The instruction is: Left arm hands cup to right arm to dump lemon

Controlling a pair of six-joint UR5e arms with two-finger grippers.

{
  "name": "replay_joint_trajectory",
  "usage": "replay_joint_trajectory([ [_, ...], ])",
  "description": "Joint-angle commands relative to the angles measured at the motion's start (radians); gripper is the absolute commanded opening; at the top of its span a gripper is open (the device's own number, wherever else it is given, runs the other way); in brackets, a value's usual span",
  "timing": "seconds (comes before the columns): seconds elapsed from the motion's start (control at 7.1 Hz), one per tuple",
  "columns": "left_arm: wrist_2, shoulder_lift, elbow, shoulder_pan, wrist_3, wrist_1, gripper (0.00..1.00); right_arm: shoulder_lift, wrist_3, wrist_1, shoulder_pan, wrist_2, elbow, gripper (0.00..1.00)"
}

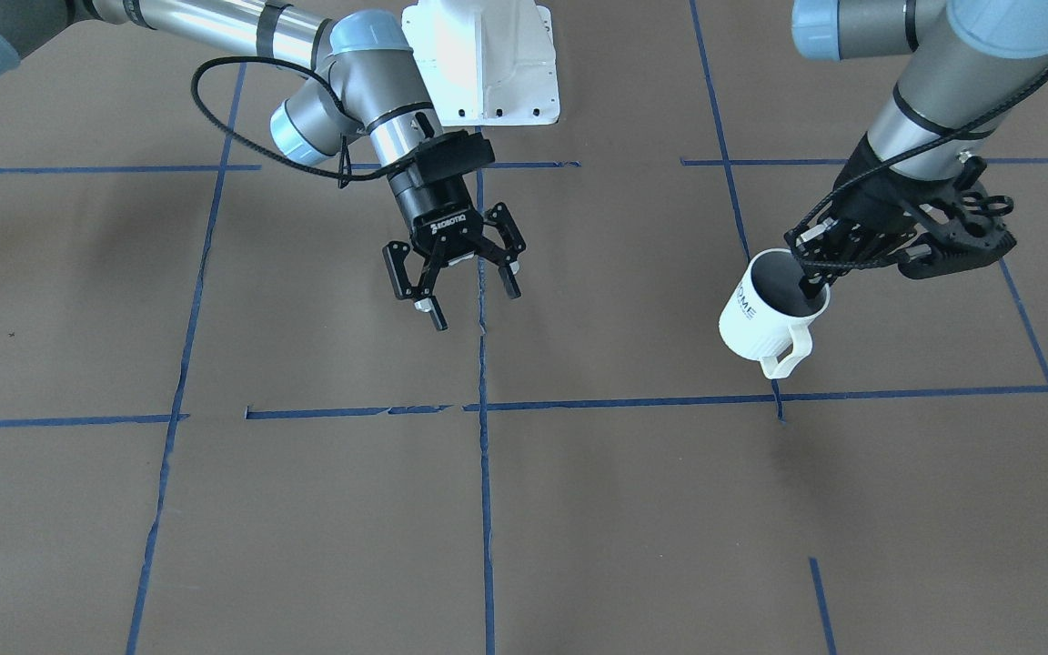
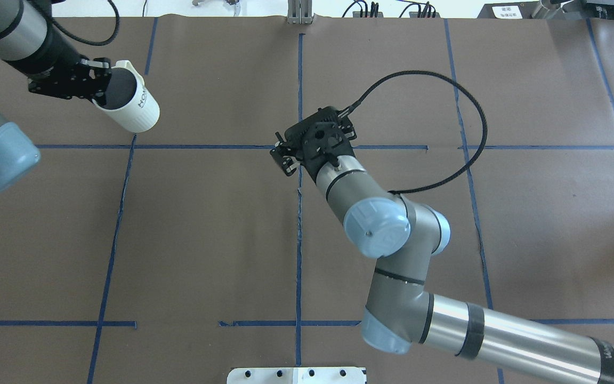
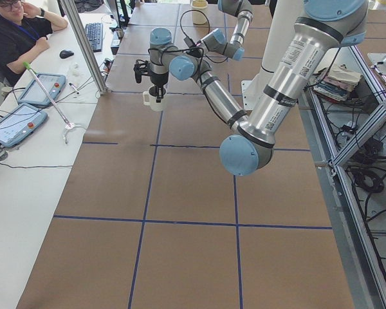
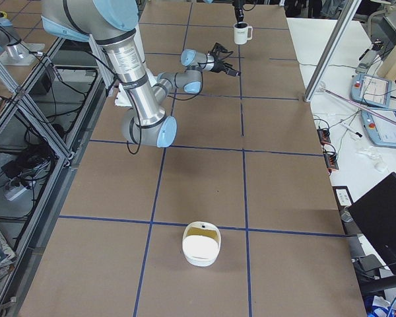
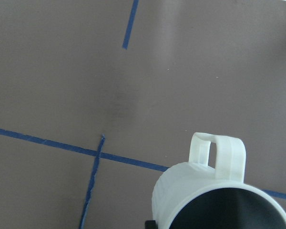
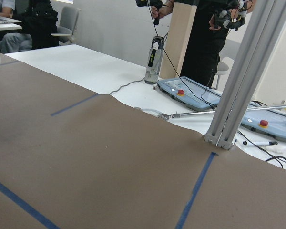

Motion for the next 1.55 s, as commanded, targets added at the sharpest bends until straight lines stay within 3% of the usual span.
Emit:
replay_joint_trajectory([
  [0.0, -0.005, 0.177, -0.108, -0.019, 0.071, -0.011, 0.0, -0.001, 0.04, -0.327, 0.226, 0.369, 0.081, 1.0],
  [0.14, 0.001, 0.246, -0.133, -0.022, 0.069, -0.01, 0.0, -0.009, 0.035, -0.37, 0.337, 0.573, 0.08, 1.0],
  [0.28, 0.003, 0.303, -0.134, -0.028, 0.08, -0.02, 0.0, -0.016, 0.024, -0.416, 0.423, 0.717, 0.077, 1.0],
  [0.42, -0.002, 0.335, -0.13, -0.028, 0.154, -0.029, 0.0, -0.033, 0.018, -0.473, 0.493, 0.793, 0.077, 1.0],
  [0.56, -0.003, 0.386, -0.127, -0.028, 0.205, -0.029, 0.0, -0.044, -0.102, -0.578, 0.558, 0.893, 0.083, 1.0],
  [0.7, -0.006, 0.418, -0.137, -0.028, 0.227, -0.029, 0.05, -0.087, -0.182, -0.703, 0.625, 0.92, 0.153, 1.0],
  [0.99, -0.006, 0.421, -0.104, -0.028, 0.227, -0.036, 0.05, -0.167, -0.476, -0.887, 0.73, 0.978, 0.223, 1.0],
  [1.13, -0.006, 0.424, -0.054, -0.028, 0.226, -0.105, 0.05, -0.202, -0.491, -0.93, 0.785, 1.009, 0.246, 1.0],
  [1.27, -0.006, 0.441, 0.011, -0.028, 0.221, -0.22, 0.05, -0.222, -0.494, -0.957, 0.857, 1.158, 0.238, 1.0],
  [1.41, -0.006, 0.443, 0.063, -0.026, 0.223, -0.302, 0.05, -0.268, -0.496, -0.948, 0.885, 1.194, 0.244, 1.0],
])
